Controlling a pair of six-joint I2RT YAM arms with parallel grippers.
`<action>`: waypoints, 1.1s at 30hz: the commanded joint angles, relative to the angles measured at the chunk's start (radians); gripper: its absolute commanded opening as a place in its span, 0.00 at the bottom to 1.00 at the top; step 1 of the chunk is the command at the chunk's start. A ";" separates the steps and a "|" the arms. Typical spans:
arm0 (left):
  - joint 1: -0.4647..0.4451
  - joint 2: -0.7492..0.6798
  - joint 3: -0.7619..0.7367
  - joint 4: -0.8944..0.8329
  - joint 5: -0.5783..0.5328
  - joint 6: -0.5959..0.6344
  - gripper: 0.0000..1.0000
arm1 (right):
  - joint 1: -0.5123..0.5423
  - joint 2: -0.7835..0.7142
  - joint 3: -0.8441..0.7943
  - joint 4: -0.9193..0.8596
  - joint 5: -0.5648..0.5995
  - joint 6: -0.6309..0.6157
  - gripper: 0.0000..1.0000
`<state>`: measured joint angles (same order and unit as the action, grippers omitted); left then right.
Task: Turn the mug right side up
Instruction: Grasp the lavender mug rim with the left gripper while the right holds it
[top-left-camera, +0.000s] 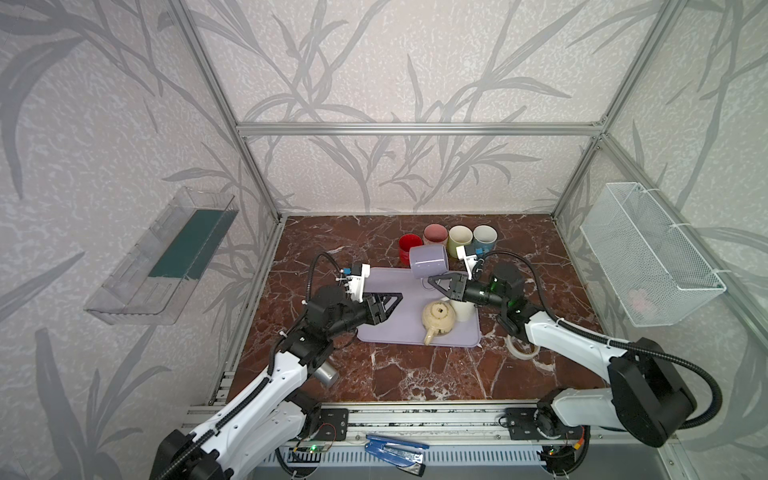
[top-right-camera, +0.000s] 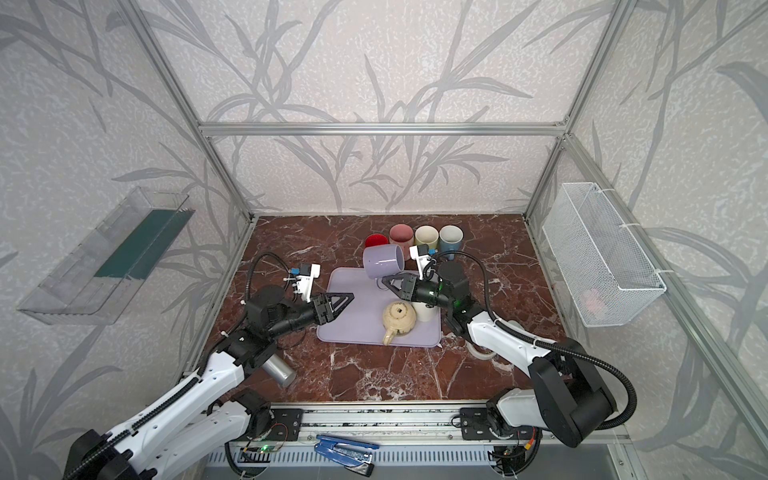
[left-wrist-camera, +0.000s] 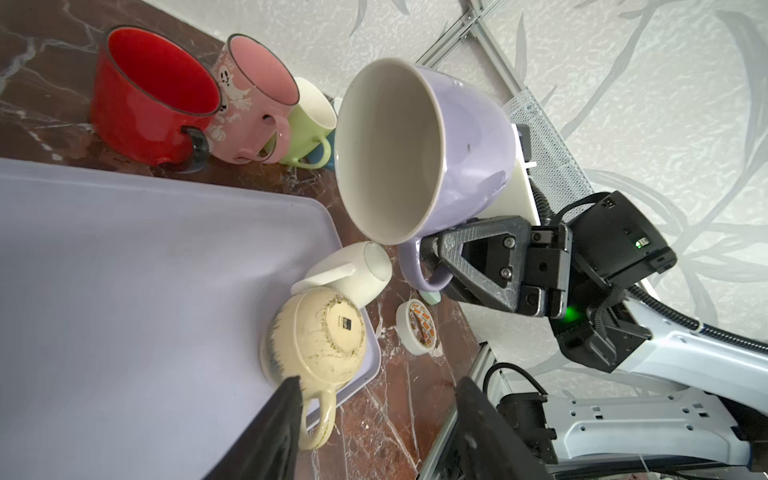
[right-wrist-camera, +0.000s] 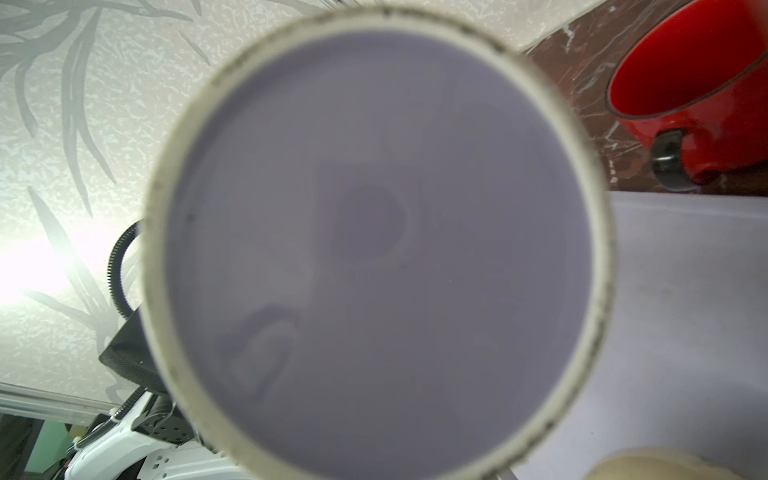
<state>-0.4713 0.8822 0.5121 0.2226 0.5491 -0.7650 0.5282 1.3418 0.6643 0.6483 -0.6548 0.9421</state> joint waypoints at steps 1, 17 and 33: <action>-0.006 0.021 -0.006 0.171 0.034 -0.054 0.58 | -0.003 -0.009 0.011 0.187 -0.040 0.028 0.00; -0.087 0.192 0.044 0.367 0.034 -0.096 0.48 | 0.015 0.015 0.017 0.290 -0.063 0.070 0.00; -0.095 0.282 0.085 0.455 0.053 -0.129 0.38 | 0.039 0.011 0.021 0.315 -0.093 0.058 0.00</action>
<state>-0.5621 1.1591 0.5636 0.6220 0.5812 -0.8818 0.5632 1.3685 0.6643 0.8265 -0.7227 1.0210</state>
